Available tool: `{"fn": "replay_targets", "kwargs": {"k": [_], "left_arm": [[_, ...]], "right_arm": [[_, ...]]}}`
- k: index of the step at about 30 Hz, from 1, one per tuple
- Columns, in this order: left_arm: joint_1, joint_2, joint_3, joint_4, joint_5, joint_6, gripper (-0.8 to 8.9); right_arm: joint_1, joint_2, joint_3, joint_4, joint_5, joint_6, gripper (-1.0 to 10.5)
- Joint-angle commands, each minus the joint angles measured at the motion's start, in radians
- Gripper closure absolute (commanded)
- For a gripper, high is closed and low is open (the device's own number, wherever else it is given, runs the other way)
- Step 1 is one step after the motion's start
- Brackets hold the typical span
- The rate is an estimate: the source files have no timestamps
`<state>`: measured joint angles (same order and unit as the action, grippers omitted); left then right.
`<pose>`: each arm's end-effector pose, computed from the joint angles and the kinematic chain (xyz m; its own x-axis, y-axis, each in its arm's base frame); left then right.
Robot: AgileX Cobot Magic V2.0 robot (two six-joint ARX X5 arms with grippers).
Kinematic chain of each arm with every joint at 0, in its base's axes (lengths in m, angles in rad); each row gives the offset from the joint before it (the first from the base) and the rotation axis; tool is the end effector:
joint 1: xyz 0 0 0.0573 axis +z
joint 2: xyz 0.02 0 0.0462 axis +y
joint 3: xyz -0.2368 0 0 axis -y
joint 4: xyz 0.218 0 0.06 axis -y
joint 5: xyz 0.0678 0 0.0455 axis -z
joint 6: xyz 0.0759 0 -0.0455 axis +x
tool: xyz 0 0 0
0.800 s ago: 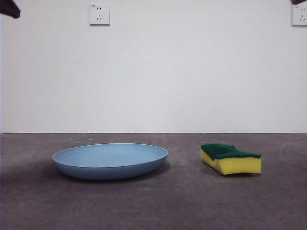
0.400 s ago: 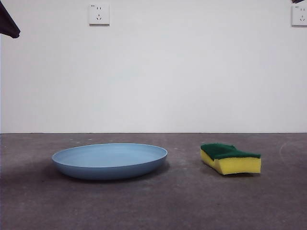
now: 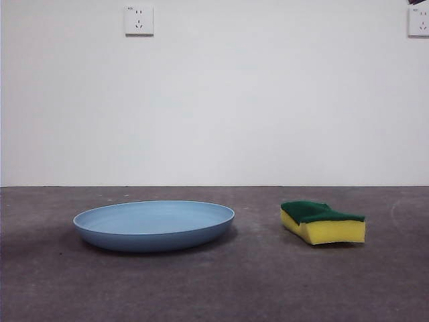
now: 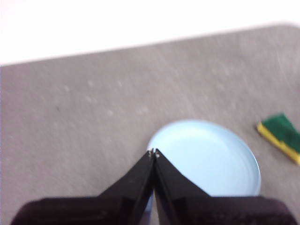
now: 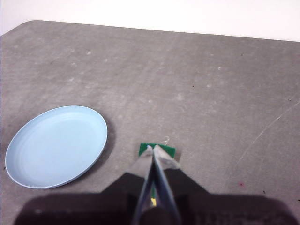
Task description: Pick up the plate,pick up the cloth,clean the plate with the cloth
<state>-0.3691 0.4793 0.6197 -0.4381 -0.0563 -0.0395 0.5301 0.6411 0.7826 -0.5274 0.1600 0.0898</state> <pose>0.1457 -0.0518 0.2605 0.9105 -0.2919 -0.2929 0.2990 0.9540 -0.0213 0.1526 0.0754 0.2815 0.8697 0.3250 -0.3716 -0.3412 0.9397 0.0234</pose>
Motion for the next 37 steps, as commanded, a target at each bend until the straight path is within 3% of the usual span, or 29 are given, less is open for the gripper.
{"fn": "replay_targets", "kwargs": {"k": [1,6,13,26,37], "left_arm": [[0.091,-0.053,-0.051,0.013,0.041,0.019,8.17],[0.204,-0.18,-0.188,0.089,0.041,0.019,8.17],[0.274,-0.342,-0.384,0.214,0.047,0.043,8.17],[0.284,-0.477,-0.61,0.29,0.09,0.028,8.16],[0.284,-0.477,-0.616,0.257,0.085,0.04,8.16]], "right_arm": [[0.002,-0.002,-0.006,0.009,0.003,0.007,9.5],[0.002,-0.002,-0.006,0.009,0.003,0.007,9.5],[0.002,-0.002,-0.006,0.009,0.003,0.007,9.5],[0.002,-0.002,-0.006,0.009,0.003,0.007,9.5],[0.002,-0.002,-0.006,0.009,0.003,0.007,9.5]]}}
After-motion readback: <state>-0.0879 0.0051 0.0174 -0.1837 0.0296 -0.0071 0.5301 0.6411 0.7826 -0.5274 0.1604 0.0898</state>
